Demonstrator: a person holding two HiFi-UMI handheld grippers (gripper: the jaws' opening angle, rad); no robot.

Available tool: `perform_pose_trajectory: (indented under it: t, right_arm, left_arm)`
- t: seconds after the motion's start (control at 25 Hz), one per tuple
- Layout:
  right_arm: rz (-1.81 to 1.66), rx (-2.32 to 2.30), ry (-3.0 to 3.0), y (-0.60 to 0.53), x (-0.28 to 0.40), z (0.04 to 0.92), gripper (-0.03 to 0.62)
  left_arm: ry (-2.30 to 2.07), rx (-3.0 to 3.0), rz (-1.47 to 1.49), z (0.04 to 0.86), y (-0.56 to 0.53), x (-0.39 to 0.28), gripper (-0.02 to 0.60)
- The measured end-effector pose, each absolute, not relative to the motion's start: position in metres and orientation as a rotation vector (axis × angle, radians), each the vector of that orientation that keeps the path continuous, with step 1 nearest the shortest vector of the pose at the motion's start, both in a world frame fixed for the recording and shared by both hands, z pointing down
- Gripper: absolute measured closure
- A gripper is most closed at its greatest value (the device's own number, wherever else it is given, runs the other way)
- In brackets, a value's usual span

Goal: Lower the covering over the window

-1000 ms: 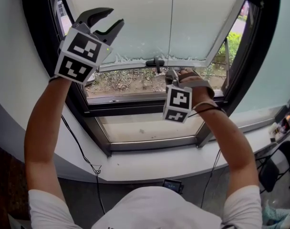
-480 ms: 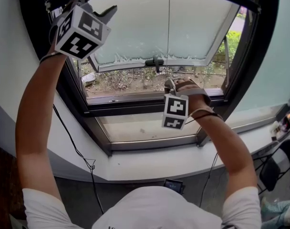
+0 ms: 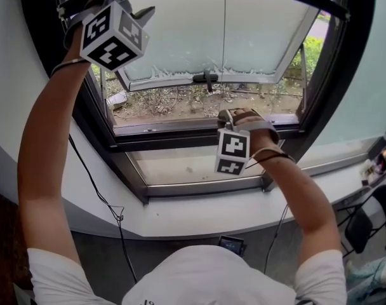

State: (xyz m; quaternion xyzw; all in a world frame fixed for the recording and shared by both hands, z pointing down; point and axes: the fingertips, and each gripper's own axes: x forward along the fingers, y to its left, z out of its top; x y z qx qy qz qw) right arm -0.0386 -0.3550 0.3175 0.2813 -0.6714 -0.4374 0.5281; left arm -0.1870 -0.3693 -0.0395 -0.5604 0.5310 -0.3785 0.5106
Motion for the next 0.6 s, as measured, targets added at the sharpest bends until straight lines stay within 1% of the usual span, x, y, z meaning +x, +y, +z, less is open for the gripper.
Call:
perform_pose_trajectory:
  t: [0.36, 0.6]
  right_arm:
    - [-0.998, 0.607, -1.626, -0.352, -0.042, 0.354, 0.536]
    - [-0.933, 0.585, -1.688, -0.346, -0.044, 0.384, 0.534]
  left_arm:
    - [1.221, -1.307, -1.096, 0.004, -0.375, -0.192, 0.325]
    - [1.203, -1.405, -1.126, 0.039, -0.374, -0.191, 0.325]
